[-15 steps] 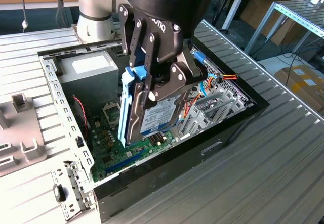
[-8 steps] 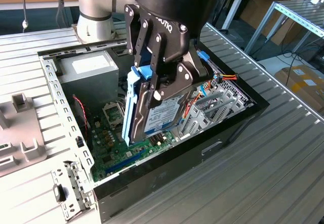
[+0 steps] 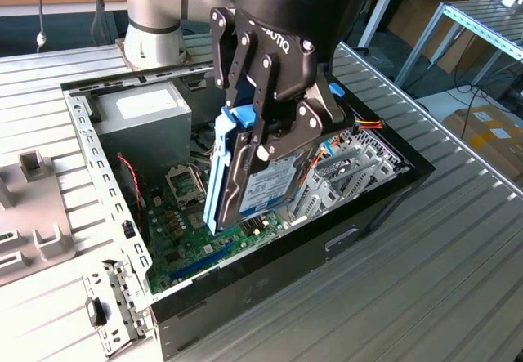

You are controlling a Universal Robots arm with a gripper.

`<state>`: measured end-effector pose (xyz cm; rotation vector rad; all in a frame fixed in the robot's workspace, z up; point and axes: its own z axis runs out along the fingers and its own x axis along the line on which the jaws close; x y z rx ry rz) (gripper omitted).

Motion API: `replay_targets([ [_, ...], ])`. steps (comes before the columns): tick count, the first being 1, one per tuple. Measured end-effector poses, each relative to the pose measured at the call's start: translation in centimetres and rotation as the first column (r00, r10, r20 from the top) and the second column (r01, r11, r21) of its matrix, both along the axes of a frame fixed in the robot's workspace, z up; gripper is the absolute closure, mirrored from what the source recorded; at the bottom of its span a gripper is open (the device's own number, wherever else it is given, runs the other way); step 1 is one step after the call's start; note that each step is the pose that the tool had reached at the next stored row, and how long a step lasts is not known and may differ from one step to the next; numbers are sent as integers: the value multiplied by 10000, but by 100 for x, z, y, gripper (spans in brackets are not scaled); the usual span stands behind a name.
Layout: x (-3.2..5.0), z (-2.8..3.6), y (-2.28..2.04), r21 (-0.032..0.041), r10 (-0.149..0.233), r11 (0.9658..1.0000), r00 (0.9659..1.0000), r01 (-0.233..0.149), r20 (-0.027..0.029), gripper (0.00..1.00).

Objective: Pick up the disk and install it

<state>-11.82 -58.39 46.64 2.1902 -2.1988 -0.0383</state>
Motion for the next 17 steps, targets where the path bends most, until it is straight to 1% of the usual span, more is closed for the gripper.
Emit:
replay_targets([
  [2,17,-1,-3,0,0,10000,10000,0,0,63],
  [5,69,-4,-14,0,0,10000,10000,0,0,63],
  [17,185,-10,-37,0,0,10000,10000,0,0,63],
])
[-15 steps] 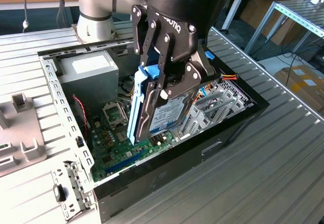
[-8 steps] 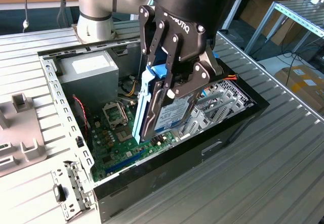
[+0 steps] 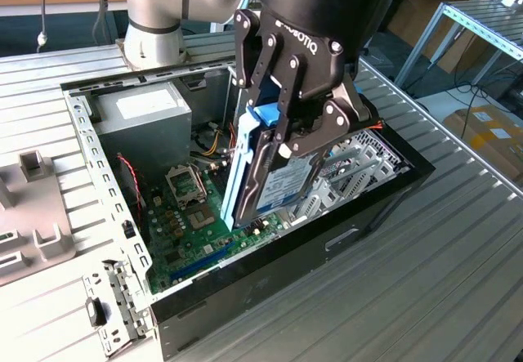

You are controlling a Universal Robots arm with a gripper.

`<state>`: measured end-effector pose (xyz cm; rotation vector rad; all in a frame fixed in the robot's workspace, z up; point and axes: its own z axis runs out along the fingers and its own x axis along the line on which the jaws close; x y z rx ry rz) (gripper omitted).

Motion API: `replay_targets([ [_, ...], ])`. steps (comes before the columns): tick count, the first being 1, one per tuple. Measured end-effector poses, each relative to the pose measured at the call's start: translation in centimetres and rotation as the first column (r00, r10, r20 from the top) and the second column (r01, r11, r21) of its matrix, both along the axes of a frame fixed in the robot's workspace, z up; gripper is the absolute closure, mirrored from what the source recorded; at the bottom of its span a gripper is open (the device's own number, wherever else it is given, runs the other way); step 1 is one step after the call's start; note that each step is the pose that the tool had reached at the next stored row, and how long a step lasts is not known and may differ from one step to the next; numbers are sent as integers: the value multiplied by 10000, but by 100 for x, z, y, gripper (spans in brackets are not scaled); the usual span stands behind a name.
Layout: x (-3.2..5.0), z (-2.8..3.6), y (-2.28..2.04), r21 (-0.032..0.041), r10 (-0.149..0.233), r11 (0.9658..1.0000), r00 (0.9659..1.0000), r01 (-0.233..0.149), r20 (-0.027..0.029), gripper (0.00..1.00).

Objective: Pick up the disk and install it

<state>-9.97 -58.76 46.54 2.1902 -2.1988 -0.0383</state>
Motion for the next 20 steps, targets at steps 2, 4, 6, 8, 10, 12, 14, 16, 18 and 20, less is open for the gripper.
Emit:
replay_targets([
  [2,19,-1,-3,0,0,10000,10000,0,0,63],
  [4,40,-2,-7,0,0,10000,10000,0,0,63],
  [6,60,-4,-10,0,0,10000,10000,0,0,63],
  [8,86,-5,-15,0,0,10000,10000,0,0,63],
  [10,102,-6,-17,0,0,10000,10000,0,0,63],
  [12,119,-8,-20,0,0,10000,10000,0,0,63],
  [14,150,-10,-27,1,0,10000,10000,0,1,63],
  [16,166,-11,-30,1,0,10000,10000,0,0,63],
  [18,189,-13,-34,0,0,10000,10000,0,0,63],
  [20,222,-15,-42,0,0,10000,10000,0,0,63],
])
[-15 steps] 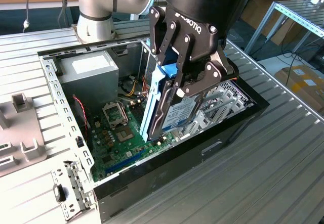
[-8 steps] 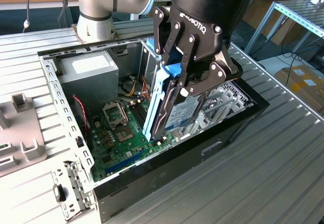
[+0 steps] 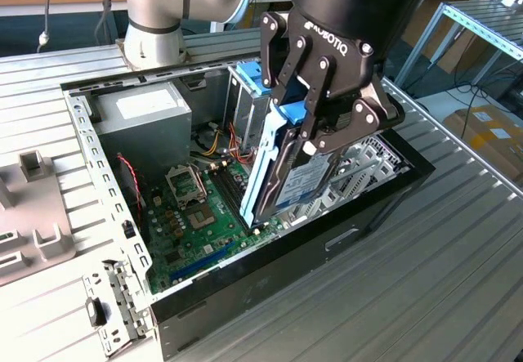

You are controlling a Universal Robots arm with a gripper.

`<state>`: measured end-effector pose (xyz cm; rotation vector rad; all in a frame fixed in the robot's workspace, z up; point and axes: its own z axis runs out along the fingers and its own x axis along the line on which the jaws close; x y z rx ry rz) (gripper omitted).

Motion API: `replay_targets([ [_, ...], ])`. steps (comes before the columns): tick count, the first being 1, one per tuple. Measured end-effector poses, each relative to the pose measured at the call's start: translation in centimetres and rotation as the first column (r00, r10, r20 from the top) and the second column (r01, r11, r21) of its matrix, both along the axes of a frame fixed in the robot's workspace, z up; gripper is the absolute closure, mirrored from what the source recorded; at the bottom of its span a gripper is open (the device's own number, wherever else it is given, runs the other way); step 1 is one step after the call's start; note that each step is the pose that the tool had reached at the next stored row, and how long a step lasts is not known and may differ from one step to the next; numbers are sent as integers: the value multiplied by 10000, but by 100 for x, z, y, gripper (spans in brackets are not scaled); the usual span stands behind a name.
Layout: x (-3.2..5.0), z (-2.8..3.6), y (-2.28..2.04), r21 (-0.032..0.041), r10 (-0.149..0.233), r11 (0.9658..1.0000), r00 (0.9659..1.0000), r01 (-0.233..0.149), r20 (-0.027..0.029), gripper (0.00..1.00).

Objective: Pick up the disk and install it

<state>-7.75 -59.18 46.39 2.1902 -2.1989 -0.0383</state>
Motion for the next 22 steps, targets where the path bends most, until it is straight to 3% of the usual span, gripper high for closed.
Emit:
replay_targets([
  [22,242,-21,-24,0,0,10000,10000,0,0,63],
])
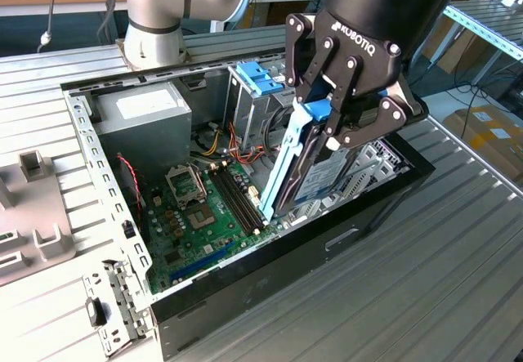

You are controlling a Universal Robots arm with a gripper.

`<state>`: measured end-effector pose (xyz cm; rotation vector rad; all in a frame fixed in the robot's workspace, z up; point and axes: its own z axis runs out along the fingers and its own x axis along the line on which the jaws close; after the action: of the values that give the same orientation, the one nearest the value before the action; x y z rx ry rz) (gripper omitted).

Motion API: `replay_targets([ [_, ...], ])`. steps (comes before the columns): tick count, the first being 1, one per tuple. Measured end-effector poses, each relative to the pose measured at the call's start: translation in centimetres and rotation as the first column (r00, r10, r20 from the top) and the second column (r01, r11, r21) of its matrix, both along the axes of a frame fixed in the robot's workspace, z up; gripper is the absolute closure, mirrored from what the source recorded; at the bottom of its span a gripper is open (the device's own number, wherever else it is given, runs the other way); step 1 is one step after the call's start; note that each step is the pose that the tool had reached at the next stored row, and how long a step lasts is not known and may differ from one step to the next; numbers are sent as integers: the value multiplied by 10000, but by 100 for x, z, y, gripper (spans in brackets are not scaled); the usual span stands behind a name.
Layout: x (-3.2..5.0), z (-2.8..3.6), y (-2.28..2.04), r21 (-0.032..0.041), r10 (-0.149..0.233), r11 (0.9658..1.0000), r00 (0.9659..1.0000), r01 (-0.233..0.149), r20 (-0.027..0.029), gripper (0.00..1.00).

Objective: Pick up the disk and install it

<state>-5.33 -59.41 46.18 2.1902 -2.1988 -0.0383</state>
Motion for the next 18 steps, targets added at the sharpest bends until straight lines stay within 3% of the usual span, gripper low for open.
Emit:
replay_targets([
  [18,208,-24,-2,0,0,10000,10000,0,0,63],
])
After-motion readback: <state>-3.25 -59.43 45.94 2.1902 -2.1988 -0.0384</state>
